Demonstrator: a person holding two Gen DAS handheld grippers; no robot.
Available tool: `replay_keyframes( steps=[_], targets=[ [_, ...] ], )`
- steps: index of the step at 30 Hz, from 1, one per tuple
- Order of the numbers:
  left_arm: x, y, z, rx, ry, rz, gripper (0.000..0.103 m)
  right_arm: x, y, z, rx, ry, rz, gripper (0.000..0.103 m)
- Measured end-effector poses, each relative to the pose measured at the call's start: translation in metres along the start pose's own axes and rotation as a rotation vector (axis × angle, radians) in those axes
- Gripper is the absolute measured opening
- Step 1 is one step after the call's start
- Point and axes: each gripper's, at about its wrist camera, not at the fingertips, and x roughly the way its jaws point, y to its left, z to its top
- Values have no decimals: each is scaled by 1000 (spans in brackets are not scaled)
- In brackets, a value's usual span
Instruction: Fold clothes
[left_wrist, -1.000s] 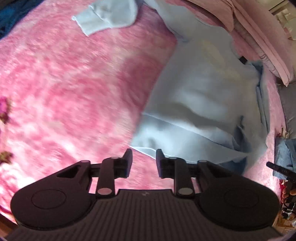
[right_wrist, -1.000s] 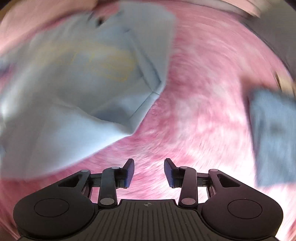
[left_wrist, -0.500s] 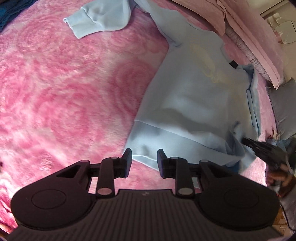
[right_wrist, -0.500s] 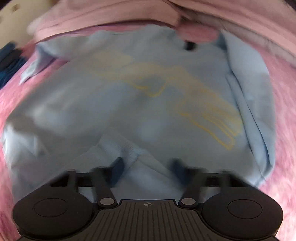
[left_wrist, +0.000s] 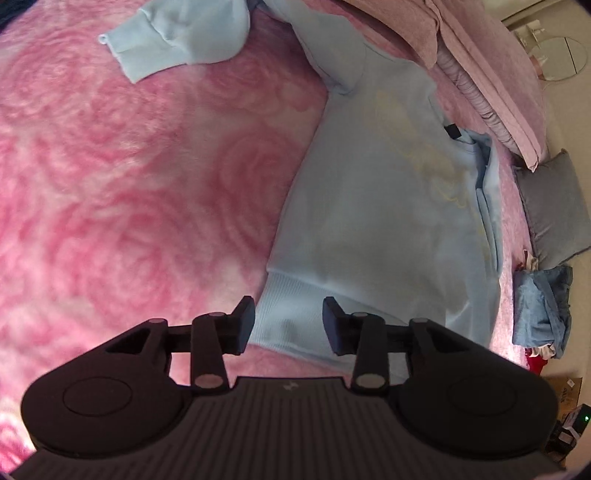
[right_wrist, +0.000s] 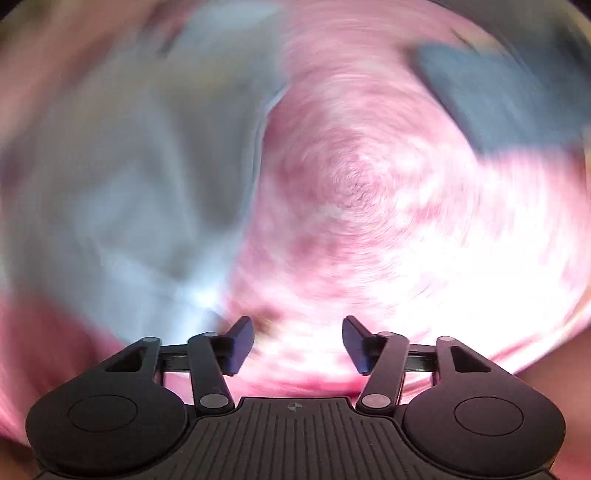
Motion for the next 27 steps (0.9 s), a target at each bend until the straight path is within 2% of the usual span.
replay_keyframes(
  steps=[2, 5, 7, 8, 9, 10, 12, 13, 15, 16, 18, 20, 22, 24, 25, 26, 27],
  targets=[
    [9, 1, 4, -3, 6, 0, 36, 9, 16, -4, 73, -30, 51, 58],
    [23, 8, 9, -41, 15, -25, 38, 32, 30, -11, 64, -24, 22, 58],
    [33, 12, 11, -82, 24, -58, 36, 43, 20, -21, 154, -30, 22, 58],
    [38, 13, 12, -106, 28, -81, 26, 45, 14, -25, 211, -44, 27, 57],
    [40, 13, 13, -105, 34, -107, 5, 48, 8, -29, 268, -58, 33, 51],
    [41, 12, 14, -101, 40, -133, 3, 48, 7, -27, 280, -63, 48, 22],
    [25, 9, 10, -66, -8, -193, 2, 39, 13, -18, 231, -82, 86, 19],
    [13, 6, 6, -36, -39, -229, 2, 28, 17, -13, 171, -124, 112, 17],
    [-13, 3, -13, 52, -87, -248, 3, -1, 14, -5, 82, -216, 160, 17],
    [-12, 2, -29, 61, -63, -227, 4, -10, 10, -3, 74, -234, 150, 17],
    [-7, 0, -59, 72, -8, -180, 4, -10, 0, -7, 59, -205, 81, 17],
    [14, -13, -91, 153, 77, -61, 4, 8, -2, -12, 36, -120, -29, 20],
    [21, -25, -110, 241, 94, 13, 5, 21, 6, -15, 12, -58, -118, 22],
    [14, -26, -106, 212, 111, -1, 9, 20, 20, -14, -55, -52, -188, 32],
    [10, -23, -101, 180, 125, -14, 9, 16, 27, -11, -95, -82, -218, 43],
    [2, -23, -93, 169, 104, -10, 9, 11, 35, -5, -133, -120, -245, 54],
    [-6, -23, -85, 159, 80, -4, 9, 6, 43, 3, -164, -156, -254, 57]
  ],
)
